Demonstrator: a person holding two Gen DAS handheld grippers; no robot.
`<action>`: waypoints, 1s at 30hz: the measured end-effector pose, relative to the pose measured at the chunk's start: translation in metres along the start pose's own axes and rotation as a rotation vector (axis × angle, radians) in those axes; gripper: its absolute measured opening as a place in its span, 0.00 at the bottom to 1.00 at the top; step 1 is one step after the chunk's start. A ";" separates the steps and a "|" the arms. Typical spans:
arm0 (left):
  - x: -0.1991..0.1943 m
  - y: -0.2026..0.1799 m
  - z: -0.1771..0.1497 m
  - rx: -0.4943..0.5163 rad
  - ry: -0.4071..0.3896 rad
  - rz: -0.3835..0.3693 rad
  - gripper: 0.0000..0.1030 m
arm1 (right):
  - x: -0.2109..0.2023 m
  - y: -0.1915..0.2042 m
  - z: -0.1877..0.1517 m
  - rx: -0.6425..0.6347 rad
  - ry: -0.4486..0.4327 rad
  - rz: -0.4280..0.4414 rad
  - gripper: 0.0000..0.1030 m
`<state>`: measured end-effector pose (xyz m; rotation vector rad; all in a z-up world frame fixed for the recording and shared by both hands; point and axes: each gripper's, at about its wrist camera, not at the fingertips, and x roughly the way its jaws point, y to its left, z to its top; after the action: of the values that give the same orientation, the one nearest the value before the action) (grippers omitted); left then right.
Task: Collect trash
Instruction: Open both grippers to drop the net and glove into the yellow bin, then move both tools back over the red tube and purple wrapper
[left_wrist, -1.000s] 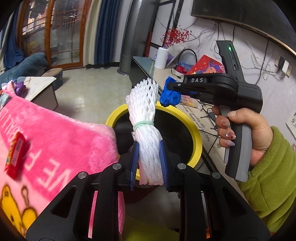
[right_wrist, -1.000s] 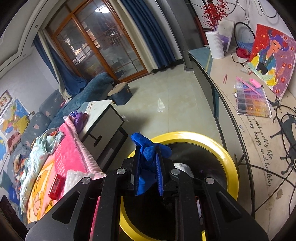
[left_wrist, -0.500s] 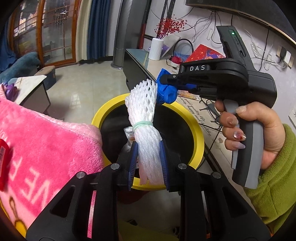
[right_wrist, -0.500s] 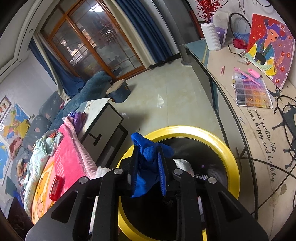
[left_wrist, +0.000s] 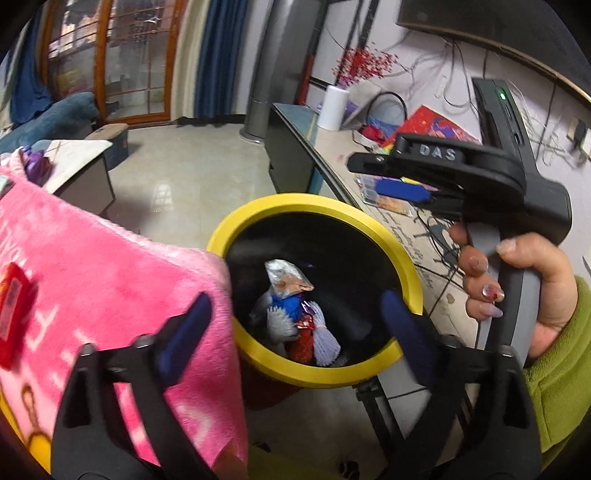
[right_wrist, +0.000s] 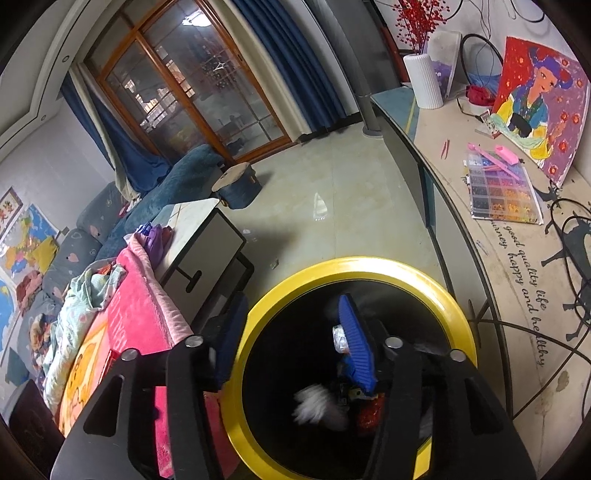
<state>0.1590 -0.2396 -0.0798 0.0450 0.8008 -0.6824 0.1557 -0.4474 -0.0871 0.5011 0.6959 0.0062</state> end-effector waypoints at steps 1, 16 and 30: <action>-0.003 0.003 0.001 -0.007 -0.010 0.007 0.90 | -0.001 0.002 0.001 -0.006 -0.004 -0.003 0.52; -0.060 0.028 0.007 -0.077 -0.158 0.147 0.90 | -0.023 0.057 -0.007 -0.170 -0.074 -0.022 0.69; -0.128 0.059 -0.007 -0.075 -0.290 0.303 0.90 | -0.041 0.127 -0.030 -0.332 -0.110 0.049 0.75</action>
<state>0.1253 -0.1209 -0.0111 -0.0010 0.5249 -0.3602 0.1255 -0.3293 -0.0254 0.1979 0.5606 0.1371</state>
